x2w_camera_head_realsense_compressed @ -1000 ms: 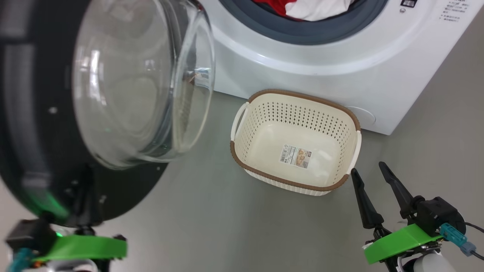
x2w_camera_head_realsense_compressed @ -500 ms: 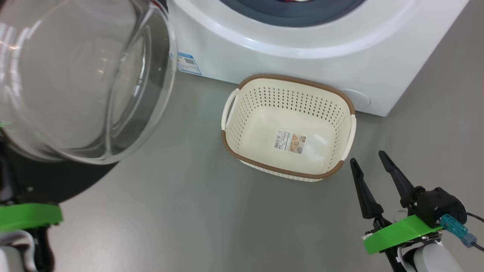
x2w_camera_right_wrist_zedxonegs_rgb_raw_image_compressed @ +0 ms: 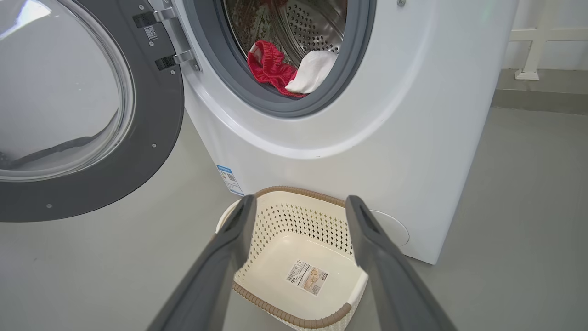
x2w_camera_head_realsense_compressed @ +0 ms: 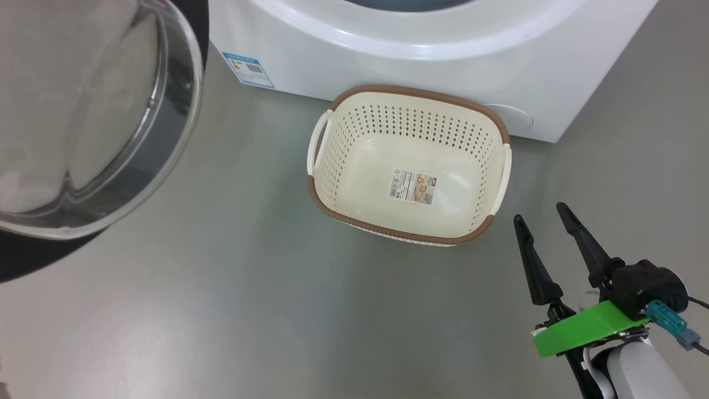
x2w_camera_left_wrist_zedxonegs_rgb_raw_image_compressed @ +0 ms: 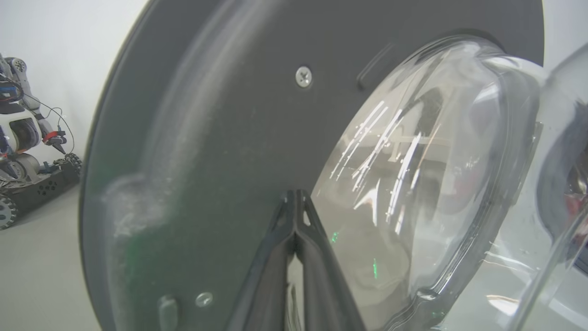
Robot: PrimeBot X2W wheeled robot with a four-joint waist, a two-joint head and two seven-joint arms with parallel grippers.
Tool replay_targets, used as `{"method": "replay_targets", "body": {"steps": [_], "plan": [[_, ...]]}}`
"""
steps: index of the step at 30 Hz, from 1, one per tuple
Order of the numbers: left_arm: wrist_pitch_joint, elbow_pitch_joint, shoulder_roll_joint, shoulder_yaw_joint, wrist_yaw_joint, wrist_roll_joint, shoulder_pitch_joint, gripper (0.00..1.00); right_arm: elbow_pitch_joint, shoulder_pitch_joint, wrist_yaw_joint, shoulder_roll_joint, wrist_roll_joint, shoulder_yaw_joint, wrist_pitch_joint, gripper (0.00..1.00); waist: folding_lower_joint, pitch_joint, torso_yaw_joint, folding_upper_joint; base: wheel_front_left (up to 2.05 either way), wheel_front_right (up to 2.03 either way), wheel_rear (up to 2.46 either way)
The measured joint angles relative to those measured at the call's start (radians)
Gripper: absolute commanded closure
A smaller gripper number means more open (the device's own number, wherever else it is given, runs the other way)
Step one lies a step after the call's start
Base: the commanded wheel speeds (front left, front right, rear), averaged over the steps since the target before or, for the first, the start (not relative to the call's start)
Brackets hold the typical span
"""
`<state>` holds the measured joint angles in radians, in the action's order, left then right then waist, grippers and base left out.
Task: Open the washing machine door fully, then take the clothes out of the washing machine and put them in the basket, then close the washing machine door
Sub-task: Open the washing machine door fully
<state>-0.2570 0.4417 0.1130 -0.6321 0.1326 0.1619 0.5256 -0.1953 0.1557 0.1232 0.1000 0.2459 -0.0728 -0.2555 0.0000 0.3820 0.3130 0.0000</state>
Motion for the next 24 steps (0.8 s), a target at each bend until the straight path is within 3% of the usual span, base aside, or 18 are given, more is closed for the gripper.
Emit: {"method": "replay_targets", "body": {"steps": [11, 24], "plan": [[-0.001, 0.052, 0.009, -0.029, 0.000, -0.030, 0.038, 1.00, 0.000, 0.016, 0.000, -0.001, 0.000, 0.000, 0.000, 0.00, 0.0000, 0.009, -0.013, 0.0000, 0.00, 0.00, 0.00], [-0.001, 0.016, -0.006, 0.058, 0.000, -0.010, -0.070, 1.00, -0.004, 0.010, 0.000, -0.010, 0.000, -0.001, 0.000, 0.00, 0.0000, -0.067, -0.024, 0.0000, 0.00, 0.00, 0.00]]}}
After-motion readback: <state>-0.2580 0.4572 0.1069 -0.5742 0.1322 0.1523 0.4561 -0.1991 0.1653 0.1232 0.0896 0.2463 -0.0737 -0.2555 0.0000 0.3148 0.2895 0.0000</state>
